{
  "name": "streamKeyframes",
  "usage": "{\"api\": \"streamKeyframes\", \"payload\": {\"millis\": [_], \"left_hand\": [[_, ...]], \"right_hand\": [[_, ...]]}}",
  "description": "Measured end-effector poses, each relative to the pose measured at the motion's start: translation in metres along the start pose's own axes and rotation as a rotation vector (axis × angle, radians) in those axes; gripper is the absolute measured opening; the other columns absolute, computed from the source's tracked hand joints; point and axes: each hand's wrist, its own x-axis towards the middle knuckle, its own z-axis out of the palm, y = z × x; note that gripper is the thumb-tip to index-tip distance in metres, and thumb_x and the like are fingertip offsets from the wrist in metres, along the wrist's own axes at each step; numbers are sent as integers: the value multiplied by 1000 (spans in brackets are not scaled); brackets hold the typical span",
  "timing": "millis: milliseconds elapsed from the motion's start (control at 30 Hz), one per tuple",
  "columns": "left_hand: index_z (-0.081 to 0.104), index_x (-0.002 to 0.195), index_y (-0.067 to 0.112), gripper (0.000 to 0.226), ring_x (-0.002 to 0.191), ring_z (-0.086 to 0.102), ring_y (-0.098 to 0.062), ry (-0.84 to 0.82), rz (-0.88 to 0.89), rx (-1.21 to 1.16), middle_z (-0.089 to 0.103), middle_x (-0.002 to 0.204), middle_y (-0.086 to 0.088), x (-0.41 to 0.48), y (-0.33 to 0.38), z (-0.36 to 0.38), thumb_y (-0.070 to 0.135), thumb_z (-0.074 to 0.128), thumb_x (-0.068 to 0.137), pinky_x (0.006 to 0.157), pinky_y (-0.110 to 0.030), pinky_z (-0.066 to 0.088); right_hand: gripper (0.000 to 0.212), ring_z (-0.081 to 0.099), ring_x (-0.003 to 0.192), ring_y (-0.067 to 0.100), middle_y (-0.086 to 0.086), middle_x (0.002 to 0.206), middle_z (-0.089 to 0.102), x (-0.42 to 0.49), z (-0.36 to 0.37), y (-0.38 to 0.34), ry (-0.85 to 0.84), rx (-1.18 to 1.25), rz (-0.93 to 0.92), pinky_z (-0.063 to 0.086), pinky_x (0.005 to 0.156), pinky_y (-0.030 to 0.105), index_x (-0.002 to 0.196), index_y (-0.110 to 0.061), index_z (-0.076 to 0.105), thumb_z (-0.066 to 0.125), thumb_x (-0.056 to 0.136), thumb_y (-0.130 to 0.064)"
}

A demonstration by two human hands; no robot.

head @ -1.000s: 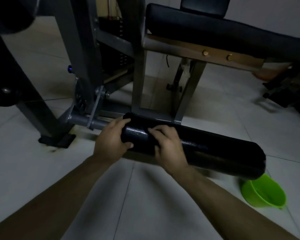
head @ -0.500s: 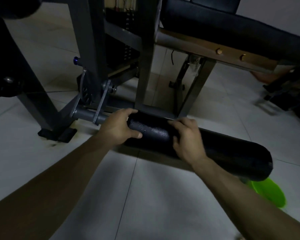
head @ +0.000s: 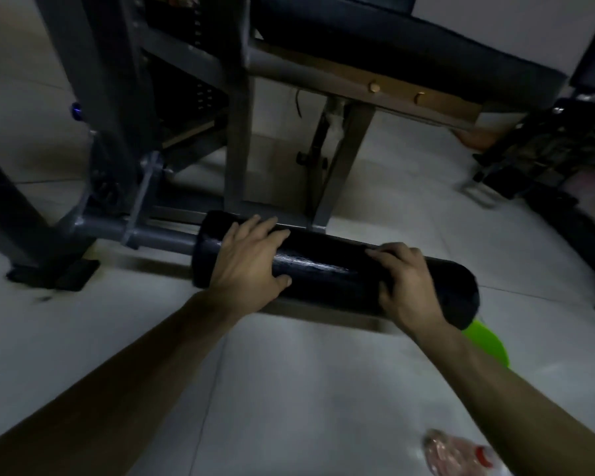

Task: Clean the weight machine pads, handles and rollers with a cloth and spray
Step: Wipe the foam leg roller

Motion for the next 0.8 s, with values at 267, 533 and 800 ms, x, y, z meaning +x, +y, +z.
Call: {"api": "streamKeyframes", "payload": {"millis": [267,533,800], "left_hand": [[32,158,25,99,149,28,-19,-69,156,1,36,162,4,26,82,37,52,82,76,124,-34,15],[25,158,23,120,145,32,-25,-81,200,184,36,158,1,30,122,64,57,88,61,120,-42,23],[38,150,33,105,138,38,-22,-152,147,290,41,153,11,46,134,59,55,88,61,111,-40,30]], "right_hand": [[60,59,101,37,11,109,65,-5,-4,22,143,53,314,48,98,38,119,-13,74,59,64,3],[64,54,108,32,8,119,61,-32,-21,66,100,79,154,40,101,29,125,-11,71,54,64,-2],[61,58,104,34,12,111,65,-41,-18,85,291,152,440,42,98,30,120,-12,74,50,65,-5]]}}
